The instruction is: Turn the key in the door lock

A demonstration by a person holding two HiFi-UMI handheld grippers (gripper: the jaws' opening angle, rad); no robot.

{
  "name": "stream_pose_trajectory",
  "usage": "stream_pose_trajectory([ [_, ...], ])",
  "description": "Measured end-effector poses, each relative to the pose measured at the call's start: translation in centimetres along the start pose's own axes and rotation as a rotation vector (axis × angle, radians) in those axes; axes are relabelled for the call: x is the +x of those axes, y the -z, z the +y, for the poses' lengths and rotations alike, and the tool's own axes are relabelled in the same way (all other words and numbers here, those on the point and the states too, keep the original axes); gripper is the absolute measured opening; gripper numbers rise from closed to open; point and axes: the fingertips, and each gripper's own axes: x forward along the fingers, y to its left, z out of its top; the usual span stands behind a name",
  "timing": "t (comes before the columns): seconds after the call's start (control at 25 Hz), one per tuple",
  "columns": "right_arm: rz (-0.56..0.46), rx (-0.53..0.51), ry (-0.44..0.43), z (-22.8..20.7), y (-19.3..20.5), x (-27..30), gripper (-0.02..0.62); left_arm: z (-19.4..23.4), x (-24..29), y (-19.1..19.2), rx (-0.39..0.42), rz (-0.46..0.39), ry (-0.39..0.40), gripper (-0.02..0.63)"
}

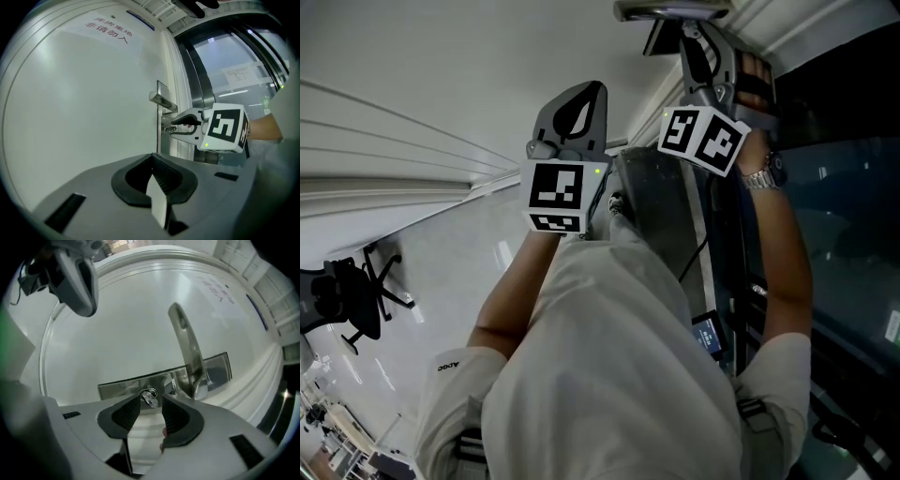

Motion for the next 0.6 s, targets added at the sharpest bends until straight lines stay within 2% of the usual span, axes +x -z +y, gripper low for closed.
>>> stream_pose_trajectory([
  [0.12, -0.012, -0.098, 0.036, 0.04, -0.42, 0.23, 0.142, 0.03, -0.1, -0.08, 0.0, -0.002, -0.003, 0.009],
  [0.24, -0.007, -0.156, 0.053, 0.16, -0.35, 0.32, 0.087, 0.03, -0.12, -0.16, 0.0, -0.004, -0.007, 0.009],
  [0.32, 0.002, -0.177, 0.071, 0.29, -0.27, 0.28, 0.078, 0.1, -0.17, -0.09, -0.001, -0.003, -0.011, 0.009],
  [0.4, 0.013, -0.135, 0.076, 0.28, -0.26, 0.21, 0.077, 0.16, -0.23, -0.07, 0.0, -0.003, -0.013, 0.009],
  [0.6, 0.008, 0.051, 0.073, -0.04, -0.38, 0.13, 0.071, 0.37, -0.28, -0.11, -0.002, -0.003, -0.018, 0.009],
])
